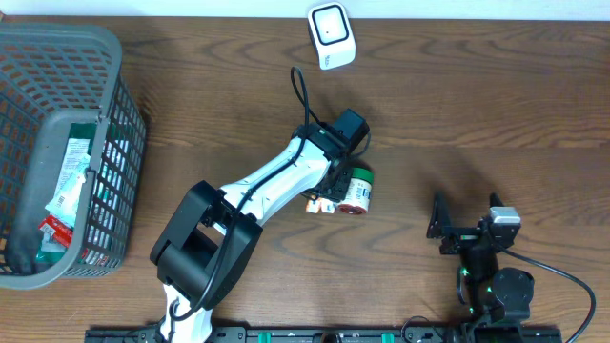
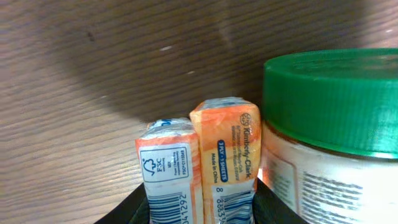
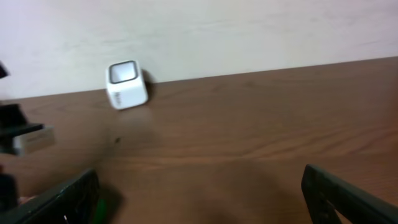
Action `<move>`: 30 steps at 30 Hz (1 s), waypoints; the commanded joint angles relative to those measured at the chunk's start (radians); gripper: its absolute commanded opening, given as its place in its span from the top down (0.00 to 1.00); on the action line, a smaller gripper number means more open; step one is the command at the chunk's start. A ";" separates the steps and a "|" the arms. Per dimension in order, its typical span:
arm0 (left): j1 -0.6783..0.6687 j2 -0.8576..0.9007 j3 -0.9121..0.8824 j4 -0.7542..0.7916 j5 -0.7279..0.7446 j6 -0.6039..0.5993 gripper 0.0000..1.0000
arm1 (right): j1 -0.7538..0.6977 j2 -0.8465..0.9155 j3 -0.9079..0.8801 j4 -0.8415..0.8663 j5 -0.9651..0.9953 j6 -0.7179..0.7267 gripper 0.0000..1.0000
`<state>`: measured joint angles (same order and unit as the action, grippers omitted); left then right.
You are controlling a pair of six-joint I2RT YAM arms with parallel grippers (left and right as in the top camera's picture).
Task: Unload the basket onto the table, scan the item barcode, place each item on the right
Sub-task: 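Move the right gripper forward and grasp the green-lidded jar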
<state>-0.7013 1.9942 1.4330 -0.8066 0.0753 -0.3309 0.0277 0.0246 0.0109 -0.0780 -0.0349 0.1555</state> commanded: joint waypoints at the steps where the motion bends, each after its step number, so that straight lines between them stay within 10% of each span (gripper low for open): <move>1: 0.024 0.013 -0.004 -0.028 -0.093 0.020 0.60 | 0.002 0.016 0.125 -0.080 -0.035 0.038 0.01; 16: 0.206 -0.197 -0.004 -0.059 -0.151 0.004 0.59 | 0.018 0.821 0.909 -0.819 -0.215 0.077 0.01; 22: 0.280 -0.200 -0.004 -0.122 -0.139 0.005 0.59 | 0.038 1.152 0.995 -0.778 -0.548 0.154 0.20; 30: 0.285 -0.200 -0.004 -0.135 -0.140 0.005 0.56 | 0.227 1.451 0.995 -0.661 -0.357 0.289 0.10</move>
<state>-0.4160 1.7969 1.4322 -0.9375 -0.0555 -0.3172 0.1810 1.4170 0.9997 -0.7750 -0.4286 0.3653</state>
